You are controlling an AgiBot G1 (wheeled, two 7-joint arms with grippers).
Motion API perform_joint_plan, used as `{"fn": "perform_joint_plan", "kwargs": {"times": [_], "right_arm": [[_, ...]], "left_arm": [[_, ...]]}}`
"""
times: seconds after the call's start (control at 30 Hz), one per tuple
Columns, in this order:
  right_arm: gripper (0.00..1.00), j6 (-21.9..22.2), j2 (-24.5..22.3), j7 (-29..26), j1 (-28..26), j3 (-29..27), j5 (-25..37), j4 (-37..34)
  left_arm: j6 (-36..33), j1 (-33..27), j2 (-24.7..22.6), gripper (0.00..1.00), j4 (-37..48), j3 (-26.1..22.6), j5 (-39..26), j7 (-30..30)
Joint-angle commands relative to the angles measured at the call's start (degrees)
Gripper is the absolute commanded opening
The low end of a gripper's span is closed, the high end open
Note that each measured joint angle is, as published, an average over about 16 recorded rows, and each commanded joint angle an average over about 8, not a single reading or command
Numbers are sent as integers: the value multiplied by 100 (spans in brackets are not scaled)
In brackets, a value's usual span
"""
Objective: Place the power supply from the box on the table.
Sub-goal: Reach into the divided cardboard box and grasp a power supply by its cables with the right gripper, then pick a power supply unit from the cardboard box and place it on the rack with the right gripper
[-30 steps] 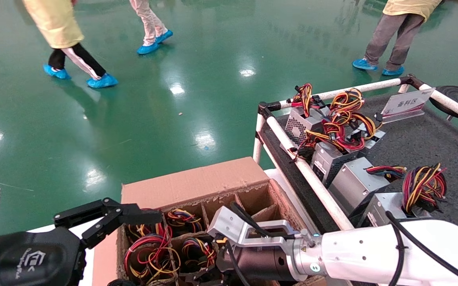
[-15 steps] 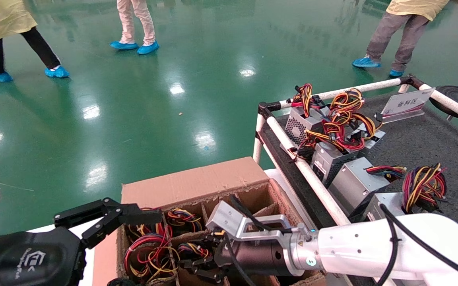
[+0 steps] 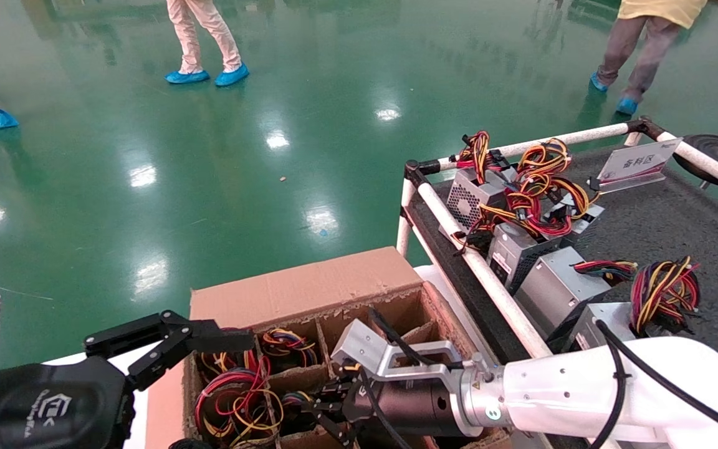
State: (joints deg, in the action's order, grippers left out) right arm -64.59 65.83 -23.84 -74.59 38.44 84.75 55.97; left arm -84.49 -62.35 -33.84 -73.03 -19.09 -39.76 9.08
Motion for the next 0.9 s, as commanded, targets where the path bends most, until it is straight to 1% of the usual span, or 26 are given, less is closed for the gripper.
{"fn": "perform_joint_plan", "kwargs": {"times": [0.03,0.27,0.43,0.73,0.9], "right_arm": [[0,12,20,24,3,10,16,-40],[0,-55,41,88,-23,-115,-239,-84],[0,-160,-11,-14,-85,-255,-507,-141],[0,-333,-312,-581,-341,-726,-1254,-192],[0,-378,-565,-1068,-607,-1072,-1748,-93]], "left_arm": [[0,0,0,100,0,0,0,0],[0,0,0,100,0,-1,1,-1],[1,0,1,100,0,-2,1,-1],[1,-1,1,100,0,-3,2,-1],[1,-1,1,100,0,-4,2,-2]]}}
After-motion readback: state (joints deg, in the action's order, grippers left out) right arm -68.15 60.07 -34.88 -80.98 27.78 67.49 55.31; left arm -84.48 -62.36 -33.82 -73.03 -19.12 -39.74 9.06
